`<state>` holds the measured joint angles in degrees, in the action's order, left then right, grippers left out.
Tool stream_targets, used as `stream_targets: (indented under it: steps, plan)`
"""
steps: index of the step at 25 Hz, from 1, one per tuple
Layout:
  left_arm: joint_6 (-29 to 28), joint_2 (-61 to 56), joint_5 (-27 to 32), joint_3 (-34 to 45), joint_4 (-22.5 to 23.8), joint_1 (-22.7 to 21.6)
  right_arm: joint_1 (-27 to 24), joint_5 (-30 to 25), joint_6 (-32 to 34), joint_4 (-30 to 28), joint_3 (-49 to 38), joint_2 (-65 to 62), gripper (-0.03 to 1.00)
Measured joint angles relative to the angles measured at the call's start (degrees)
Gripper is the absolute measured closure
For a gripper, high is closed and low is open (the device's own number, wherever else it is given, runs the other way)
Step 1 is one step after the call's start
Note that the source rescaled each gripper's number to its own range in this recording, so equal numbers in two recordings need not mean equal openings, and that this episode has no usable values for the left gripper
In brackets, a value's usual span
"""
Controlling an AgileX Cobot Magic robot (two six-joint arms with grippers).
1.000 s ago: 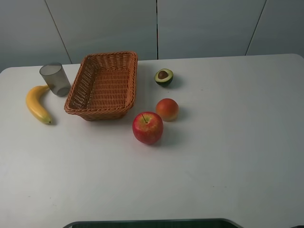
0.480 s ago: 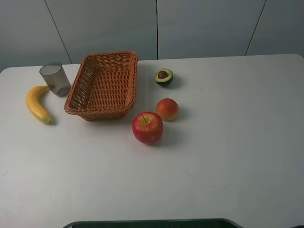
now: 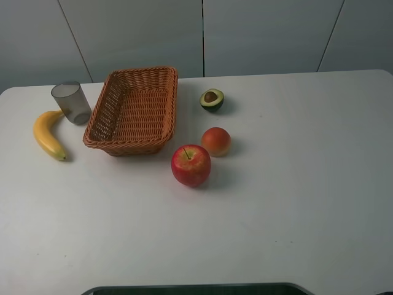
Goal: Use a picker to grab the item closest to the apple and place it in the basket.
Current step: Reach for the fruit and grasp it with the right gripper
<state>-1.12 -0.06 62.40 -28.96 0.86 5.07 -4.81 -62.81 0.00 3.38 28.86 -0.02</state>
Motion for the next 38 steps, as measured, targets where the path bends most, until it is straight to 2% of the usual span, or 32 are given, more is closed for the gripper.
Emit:
stream_targets:
  steps: [18,28,35,38]
  plan:
    - [0.0,0.0,0.0,0.0,0.0,0.0,0.0,0.0,0.8,-0.9,0.0,0.0,-0.03]
    - [0.0,0.0,0.0,0.0,0.0,0.0,0.0,0.0,3.7,1.8,0.1,2.7,-0.03]
    - [0.0,0.0,0.0,0.0,0.0,0.0,0.3,1.2,-0.6,0.3,5.9,20.8,-0.03]
    - [0.0,0.0,0.0,0.0,0.0,0.0,3.3,2.8,-1.1,0.2,9.2,31.1,-0.03]
